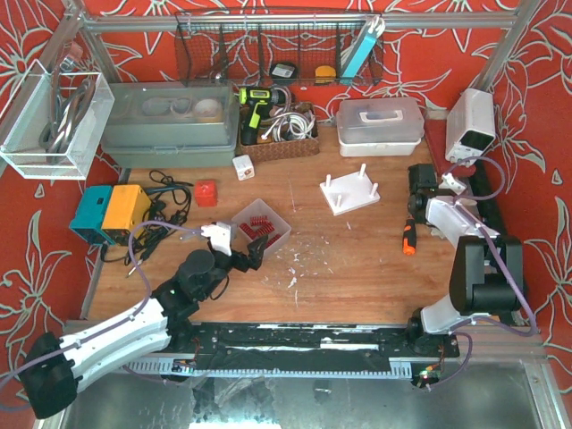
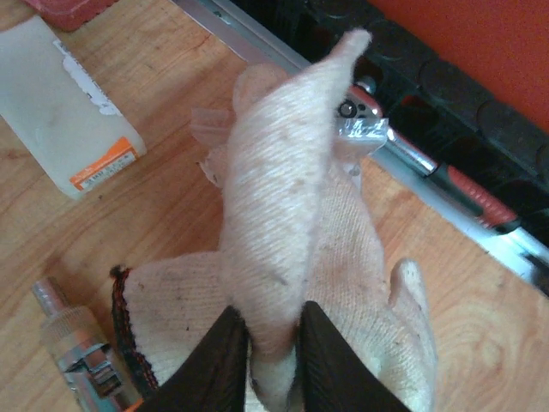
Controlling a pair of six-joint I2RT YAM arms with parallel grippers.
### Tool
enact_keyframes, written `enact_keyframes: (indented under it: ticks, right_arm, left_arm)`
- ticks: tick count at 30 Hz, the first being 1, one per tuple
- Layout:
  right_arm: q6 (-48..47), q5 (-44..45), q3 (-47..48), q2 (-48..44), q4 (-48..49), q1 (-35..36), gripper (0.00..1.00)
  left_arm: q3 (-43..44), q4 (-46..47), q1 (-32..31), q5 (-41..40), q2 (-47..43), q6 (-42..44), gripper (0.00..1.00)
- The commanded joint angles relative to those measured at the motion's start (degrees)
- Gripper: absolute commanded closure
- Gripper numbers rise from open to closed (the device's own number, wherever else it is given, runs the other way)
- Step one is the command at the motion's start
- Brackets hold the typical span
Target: Install the large spring
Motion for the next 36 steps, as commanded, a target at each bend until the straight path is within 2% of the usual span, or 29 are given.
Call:
enact_keyframes:
  ticks: [1, 5, 11, 13, 15, 18, 21, 24, 27, 31, 36]
  right_arm:
    - [-1.11, -2.49, -0.15, -1.35, 1.45, -0.30, 0.74]
    - [-2.43, -6.73, 0.95, -2.92, 0.74, -0.23, 0.57]
    - [-5.48, -14.03, 2.32, -7.84, -1.32, 1.31, 0.40]
    - [-7.66, -17.84, 3.24, -9.10, -1.43, 3.40, 0.33]
    - [-9.85, -20.43, 4.82, -9.41, -2.01, 7.08, 0.22]
    - [-11.29, -20.79, 6.87, -9.43, -3.65, 13.84, 0.19]
    - [-11.32, -24.09, 6.08, -10.50, -1.15, 18.45, 0.17]
    - [-11.96, -26.36, 4.28, -12.01, 1.20, 21.54, 0.03]
    - [-12.90, -27.95, 1.55, -13.97, 1.96, 24.61, 0.01]
    - [-14.41, -27.72, -2.59, -18.06, 2.89, 27.93, 0.01]
    - [-16.29, -24.87, -10.75, -25.47, 11.98, 29.92, 0.02]
  left_arm:
    - [0.73, -0.05, -0.24, -1.77, -1.29, -0.37, 0.00]
    - [0.93, -0.68, -0.24, -1.65, -1.69, -0.40, 0.00]
    - [1.20, -0.54, -0.24, -1.28, -0.92, -0.07, 0.00]
    - [1.25, -0.48, -0.29, -1.18, -0.52, 0.03, 0.00]
    - [1.15, -0.18, -0.24, -1.43, 0.11, 0.36, 0.00]
    - [1.75, -1.20, -0.24, -1.95, 1.10, 0.57, 0.00]
    - [1.95, -1.23, -0.24, -2.31, 1.94, 0.82, 0.00]
    - [2.08, -0.86, -0.24, -2.89, 3.28, 0.96, 0.00]
    - [4.70, -3.51, -0.24, -3.70, 5.81, -0.90, 0.05]
    - [11.31, -11.59, -0.24, -3.06, 9.96, -4.49, 0.09]
    - [21.56, -24.23, -0.03, 1.79, 17.06, -6.74, 0.10]
